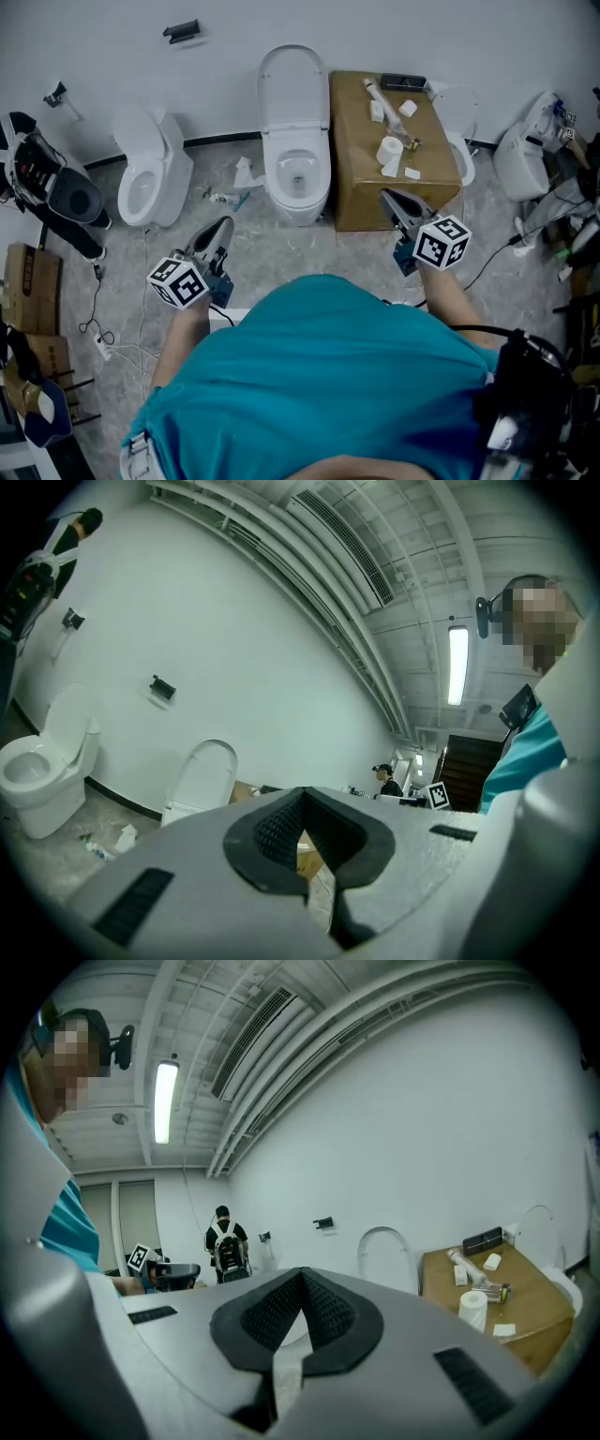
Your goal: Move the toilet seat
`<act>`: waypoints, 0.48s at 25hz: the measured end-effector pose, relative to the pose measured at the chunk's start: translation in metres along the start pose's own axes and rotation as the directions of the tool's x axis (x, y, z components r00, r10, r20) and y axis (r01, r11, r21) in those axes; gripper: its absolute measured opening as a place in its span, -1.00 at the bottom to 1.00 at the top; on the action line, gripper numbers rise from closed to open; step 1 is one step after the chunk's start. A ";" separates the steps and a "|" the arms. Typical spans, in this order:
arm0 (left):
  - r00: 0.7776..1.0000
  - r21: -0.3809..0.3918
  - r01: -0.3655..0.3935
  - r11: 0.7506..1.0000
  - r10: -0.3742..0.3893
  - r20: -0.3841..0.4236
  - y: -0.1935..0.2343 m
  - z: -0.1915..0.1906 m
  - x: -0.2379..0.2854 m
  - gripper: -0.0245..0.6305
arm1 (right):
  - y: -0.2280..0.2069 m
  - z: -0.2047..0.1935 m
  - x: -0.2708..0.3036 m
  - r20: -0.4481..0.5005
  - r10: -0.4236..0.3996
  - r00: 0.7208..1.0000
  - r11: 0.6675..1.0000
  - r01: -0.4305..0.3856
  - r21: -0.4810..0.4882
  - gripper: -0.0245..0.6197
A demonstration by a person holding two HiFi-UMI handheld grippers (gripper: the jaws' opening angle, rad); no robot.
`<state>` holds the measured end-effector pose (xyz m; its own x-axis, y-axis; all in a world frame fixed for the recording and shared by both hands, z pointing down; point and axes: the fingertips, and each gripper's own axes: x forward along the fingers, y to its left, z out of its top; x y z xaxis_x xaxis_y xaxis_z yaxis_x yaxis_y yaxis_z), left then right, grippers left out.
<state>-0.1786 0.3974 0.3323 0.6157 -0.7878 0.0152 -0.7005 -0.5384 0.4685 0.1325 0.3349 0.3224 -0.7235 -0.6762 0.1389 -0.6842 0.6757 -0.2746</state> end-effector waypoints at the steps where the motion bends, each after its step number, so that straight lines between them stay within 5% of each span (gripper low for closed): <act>1: 1.000 0.000 0.001 1.000 -0.001 -0.002 -0.002 -0.001 0.003 -0.93 | -0.003 0.000 -0.003 0.003 -0.001 1.000 1.000 0.001 0.006 -0.93; 12: 1.000 -0.008 0.012 1.000 -0.011 0.006 -0.055 -0.025 0.074 -0.93 | -0.059 0.019 -0.050 0.007 0.044 0.999 0.999 -0.044 -0.022 -0.93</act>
<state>-0.0858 0.3758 0.3296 0.6214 -0.7835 0.0042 -0.6904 -0.5451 0.4756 0.2110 0.3232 0.3133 -0.7525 -0.6477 0.1195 -0.6534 0.7113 -0.2592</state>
